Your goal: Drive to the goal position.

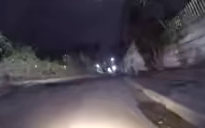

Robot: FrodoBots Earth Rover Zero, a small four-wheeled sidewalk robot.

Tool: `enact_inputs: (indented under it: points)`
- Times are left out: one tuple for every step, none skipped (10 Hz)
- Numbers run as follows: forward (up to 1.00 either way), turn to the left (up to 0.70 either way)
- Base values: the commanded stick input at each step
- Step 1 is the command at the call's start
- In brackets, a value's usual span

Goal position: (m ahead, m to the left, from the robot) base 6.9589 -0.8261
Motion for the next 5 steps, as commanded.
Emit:
enact_inputs:
  points:
    - [0.7,0.0]
    - [0.7,-0.25]
    - [0.7,-0.35]
    - [0.7,-0.35]
    - [0.7,-0.35]
